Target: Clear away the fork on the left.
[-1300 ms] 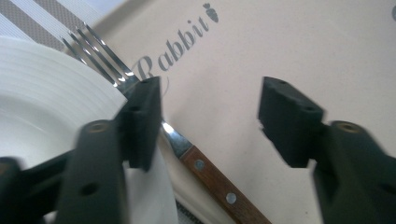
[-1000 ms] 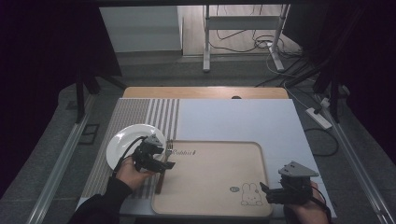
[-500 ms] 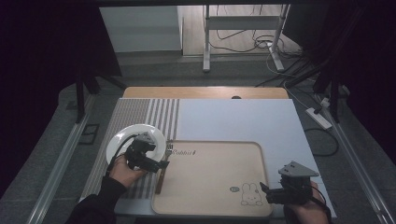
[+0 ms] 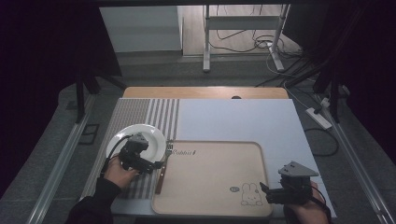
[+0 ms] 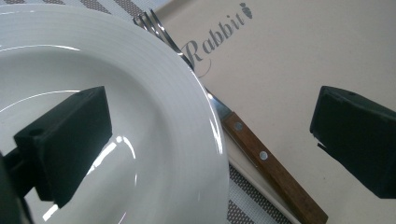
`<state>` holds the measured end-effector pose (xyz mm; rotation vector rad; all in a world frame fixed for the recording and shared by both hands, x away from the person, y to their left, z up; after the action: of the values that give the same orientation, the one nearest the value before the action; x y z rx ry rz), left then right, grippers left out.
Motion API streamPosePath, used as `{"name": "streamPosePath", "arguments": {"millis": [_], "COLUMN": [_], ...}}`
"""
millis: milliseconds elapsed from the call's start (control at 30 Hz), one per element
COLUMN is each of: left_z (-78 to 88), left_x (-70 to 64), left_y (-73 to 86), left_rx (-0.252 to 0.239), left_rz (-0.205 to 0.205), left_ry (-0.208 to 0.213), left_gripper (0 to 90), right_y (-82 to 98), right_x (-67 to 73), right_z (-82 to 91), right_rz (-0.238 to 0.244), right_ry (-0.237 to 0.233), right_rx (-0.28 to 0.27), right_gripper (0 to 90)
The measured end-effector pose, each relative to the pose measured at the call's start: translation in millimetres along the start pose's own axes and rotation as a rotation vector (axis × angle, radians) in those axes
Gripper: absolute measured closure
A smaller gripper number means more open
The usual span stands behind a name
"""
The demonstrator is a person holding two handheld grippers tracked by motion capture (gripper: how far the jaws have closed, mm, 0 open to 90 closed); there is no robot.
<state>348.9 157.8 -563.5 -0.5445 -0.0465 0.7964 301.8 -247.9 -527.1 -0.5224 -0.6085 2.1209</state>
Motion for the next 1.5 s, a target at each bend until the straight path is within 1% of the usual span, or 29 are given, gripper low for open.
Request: {"name": "streamPosePath", "arguments": {"millis": [133, 333, 500, 567, 700, 767, 867, 1033, 1100, 1133, 1233, 1500], "left_z": [3.5, 10.2, 13.4, 15.2, 19.4, 21.5, 25.2, 31.2, 33.5, 34.3, 36.0, 40.3], "left_x": [1.9, 5.9, 8.3, 7.7, 7.8, 8.6, 8.6, 8.7, 8.0, 7.8, 8.9, 10.1], "left_y": [1.9, 5.3, 11.0, 13.1, 18.9, 22.2, 27.4, 36.4, 39.6, 41.3, 47.0, 58.7], "left_rx": [-0.022, -0.063, -0.080, -0.091, -0.101, -0.105, -0.111, -0.119, -0.124, -0.123, -0.118, -0.118], "left_rz": [0.017, 0.033, 0.045, 0.053, 0.070, 0.071, 0.077, 0.088, 0.094, 0.100, 0.106, 0.122], "left_ry": [0.011, 0.004, 0.005, 0.020, 0.026, 0.015, 0.010, -0.011, -0.011, -0.011, -0.035, -0.062], "left_gripper": [0.0, 0.0, 0.0, 0.0, 0.0, 0.0, 0.0, 0.0, 0.0, 0.0, 0.0, 0.0], "right_y": [0.0, 0.2, 0.1, 0.2, 0.2, 0.4, 0.5, 0.5, 0.5, 0.6, 0.7, 0.9], "right_x": [0.2, 0.4, 0.8, 0.9, 1.1, 1.2, 1.4, 1.6, 1.6, 1.6, 1.6, 1.7], "right_z": [-0.2, -0.4, -0.6, -0.7, -0.8, -0.7, -0.7, -1.0, -1.1, -1.1, -1.2, -1.3], "right_rz": [0.001, 0.004, 0.007, 0.008, 0.012, 0.013, 0.014, 0.015, 0.015, 0.015, 0.016, 0.016], "right_ry": [0.000, 0.000, 0.001, 0.001, 0.001, 0.002, 0.002, 0.003, 0.003, 0.003, 0.004, 0.004], "right_rx": [0.000, 0.003, 0.003, 0.003, 0.005, 0.008, 0.008, 0.010, 0.011, 0.011, 0.012, 0.015], "right_gripper": [0.0, 0.0, 0.0, 0.0, 0.0, 0.0, 0.0, 0.0, 0.0, 0.0, 0.0, 0.0]}}
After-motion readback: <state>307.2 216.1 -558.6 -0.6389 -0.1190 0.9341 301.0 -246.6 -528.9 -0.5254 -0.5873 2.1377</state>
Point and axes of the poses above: each handheld gripper's, and its own axes: z roughly backward along the jaws, y roughly out of its underside, x roughly to its left, the point moved 10 cm from there along -z, roughly forward along the jaws, and after that the axes turned 10 degrees about x, right-handed, at the moved point
